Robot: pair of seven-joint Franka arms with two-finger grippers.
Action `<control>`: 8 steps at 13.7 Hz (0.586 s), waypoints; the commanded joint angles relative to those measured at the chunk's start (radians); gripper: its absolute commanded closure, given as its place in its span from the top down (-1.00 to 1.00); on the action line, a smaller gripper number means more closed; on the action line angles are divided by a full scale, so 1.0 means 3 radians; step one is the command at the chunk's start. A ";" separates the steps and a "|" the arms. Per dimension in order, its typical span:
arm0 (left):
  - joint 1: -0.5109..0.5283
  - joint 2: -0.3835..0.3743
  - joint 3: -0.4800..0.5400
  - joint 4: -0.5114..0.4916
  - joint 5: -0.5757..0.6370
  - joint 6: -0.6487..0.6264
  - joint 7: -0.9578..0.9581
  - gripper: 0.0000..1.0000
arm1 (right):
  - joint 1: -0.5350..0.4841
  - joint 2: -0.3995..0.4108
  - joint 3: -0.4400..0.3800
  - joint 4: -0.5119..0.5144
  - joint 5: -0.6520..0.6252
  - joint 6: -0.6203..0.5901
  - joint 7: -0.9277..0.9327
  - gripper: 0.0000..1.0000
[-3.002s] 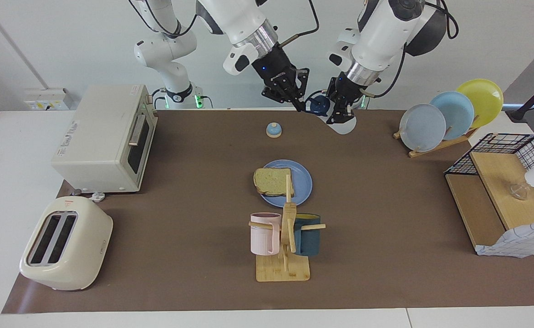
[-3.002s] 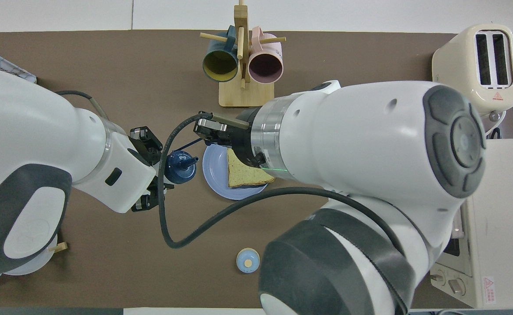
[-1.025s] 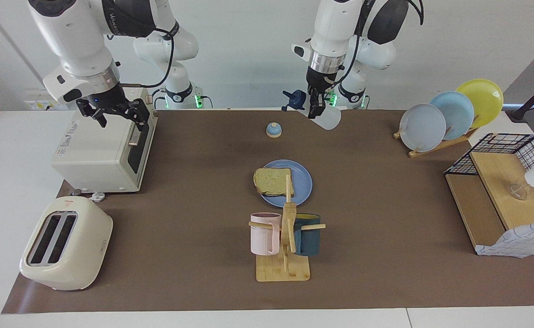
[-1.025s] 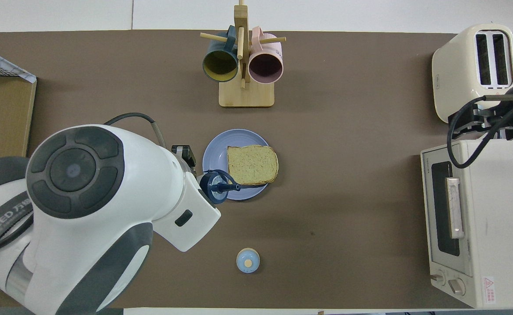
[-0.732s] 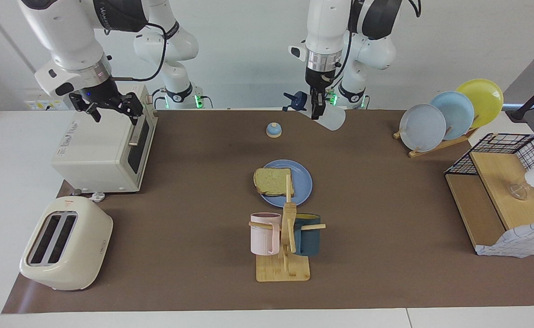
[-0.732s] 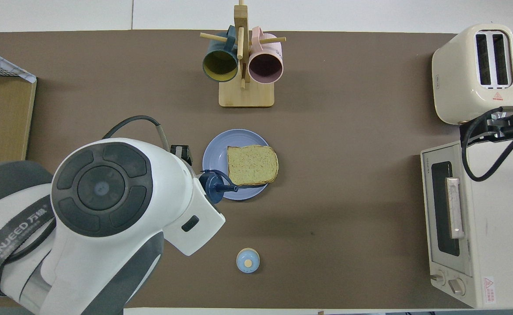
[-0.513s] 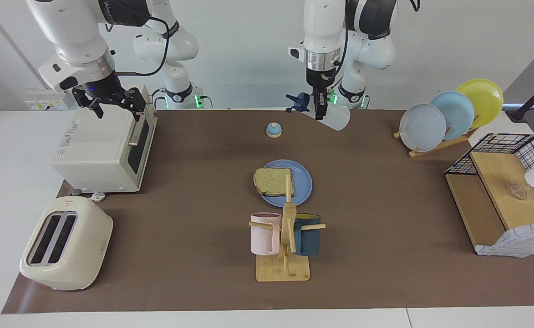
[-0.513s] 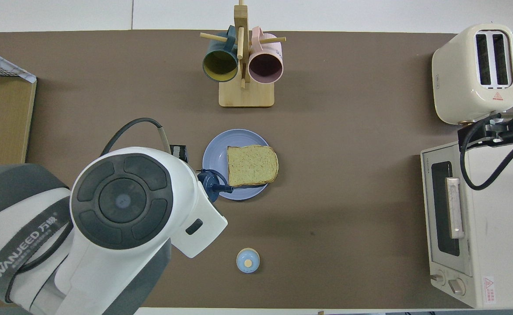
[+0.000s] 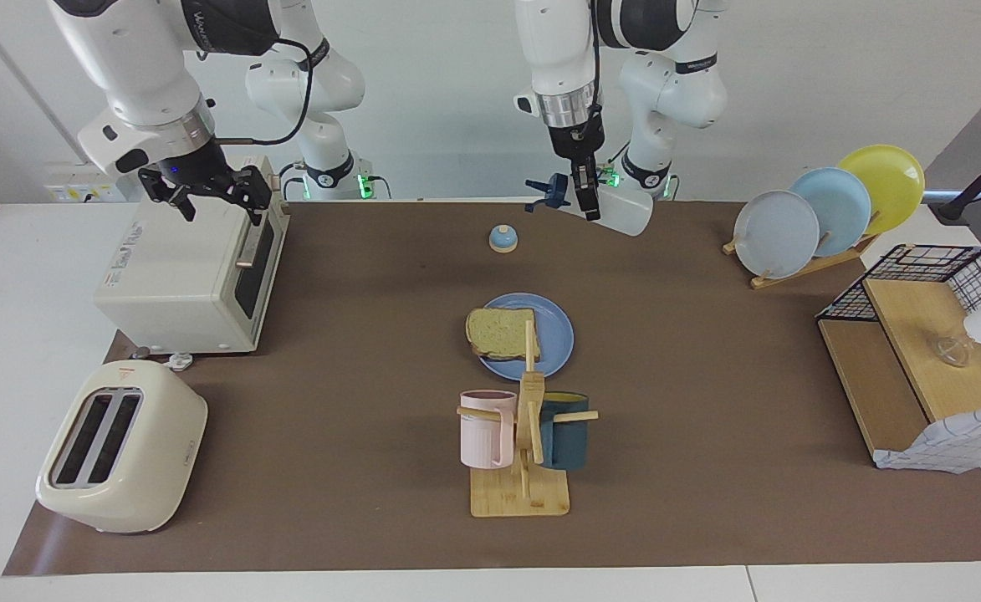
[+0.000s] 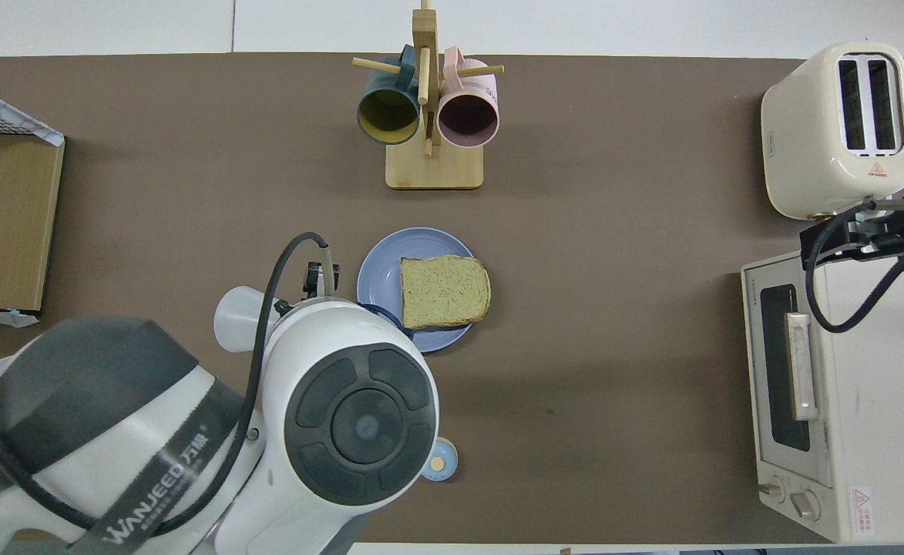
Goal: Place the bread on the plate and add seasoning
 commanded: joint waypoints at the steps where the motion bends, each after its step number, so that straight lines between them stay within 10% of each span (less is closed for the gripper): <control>1: -0.0109 0.0229 -0.0049 0.0235 0.0258 -0.0229 -0.0187 -1.00 | -0.0017 0.0003 -0.0031 -0.0056 0.0115 0.0103 -0.0083 1.00; 8: -0.0354 0.0653 -0.0065 0.0363 0.0815 -0.0459 -0.0677 -1.00 | -0.0073 -0.0002 -0.0026 -0.0020 0.0115 0.0113 -0.0088 1.00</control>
